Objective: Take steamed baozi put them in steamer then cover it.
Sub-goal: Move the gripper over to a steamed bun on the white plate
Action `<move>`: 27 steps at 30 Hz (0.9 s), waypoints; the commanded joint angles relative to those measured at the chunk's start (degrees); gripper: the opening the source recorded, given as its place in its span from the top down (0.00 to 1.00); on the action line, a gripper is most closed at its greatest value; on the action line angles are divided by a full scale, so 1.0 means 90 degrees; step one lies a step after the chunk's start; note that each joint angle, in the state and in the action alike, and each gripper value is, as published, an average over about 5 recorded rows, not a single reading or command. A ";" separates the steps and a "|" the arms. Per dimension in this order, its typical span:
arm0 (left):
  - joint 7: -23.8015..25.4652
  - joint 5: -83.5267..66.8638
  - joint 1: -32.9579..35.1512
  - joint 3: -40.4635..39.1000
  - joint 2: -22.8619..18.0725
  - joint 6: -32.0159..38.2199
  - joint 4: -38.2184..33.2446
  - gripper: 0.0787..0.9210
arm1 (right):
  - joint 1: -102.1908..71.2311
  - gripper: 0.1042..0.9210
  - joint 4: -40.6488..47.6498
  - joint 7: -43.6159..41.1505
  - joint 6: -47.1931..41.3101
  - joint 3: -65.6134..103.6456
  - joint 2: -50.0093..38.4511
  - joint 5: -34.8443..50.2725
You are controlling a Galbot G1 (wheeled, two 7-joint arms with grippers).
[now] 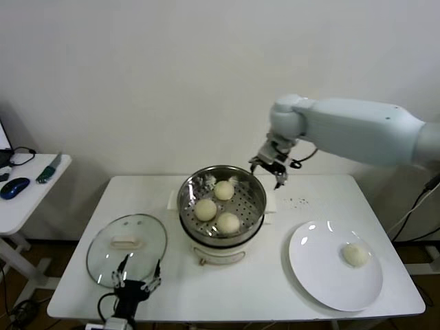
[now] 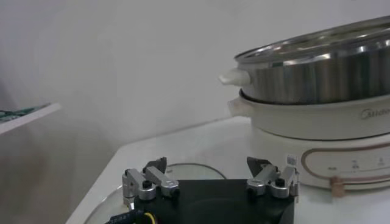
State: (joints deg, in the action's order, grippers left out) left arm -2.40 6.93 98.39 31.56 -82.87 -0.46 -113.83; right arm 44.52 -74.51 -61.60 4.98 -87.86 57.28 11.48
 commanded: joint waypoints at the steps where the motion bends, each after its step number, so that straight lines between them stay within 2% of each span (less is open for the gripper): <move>1: 0.0007 0.0013 -0.0026 -0.0033 -0.0004 -0.0011 0.0014 0.12 | -0.0251 0.12 -0.0958 0.0411 -0.2151 -0.0177 -0.2770 0.0652; 5: -0.0004 0.0028 -0.0051 -0.0044 -0.0008 -0.0023 0.0016 0.12 | -0.1277 0.12 -0.1019 0.0406 -0.2225 0.0401 -0.3413 0.0293; 11: -0.0019 0.0022 -0.0060 -0.0021 0.0008 -0.0039 -0.0020 0.12 | -0.3023 0.12 -0.0561 0.0088 -0.2024 0.1917 -0.3902 -0.0519; 19: -0.0022 0.0031 -0.0087 -0.0016 0.0007 -0.0074 0.0009 0.12 | -0.4506 0.12 0.0076 -0.0148 -0.1790 0.3168 -0.3815 -0.1323; 27: -0.0027 0.0032 -0.0087 0.0001 -0.0020 -0.0081 0.0040 0.12 | -0.4857 0.12 0.0415 -0.0146 -0.1734 0.3389 -0.3490 -0.1578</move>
State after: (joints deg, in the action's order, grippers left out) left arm -2.63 7.16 97.58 31.54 -82.96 -1.14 -113.45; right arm 11.33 -74.27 -62.12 -10.08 -65.15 27.32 2.01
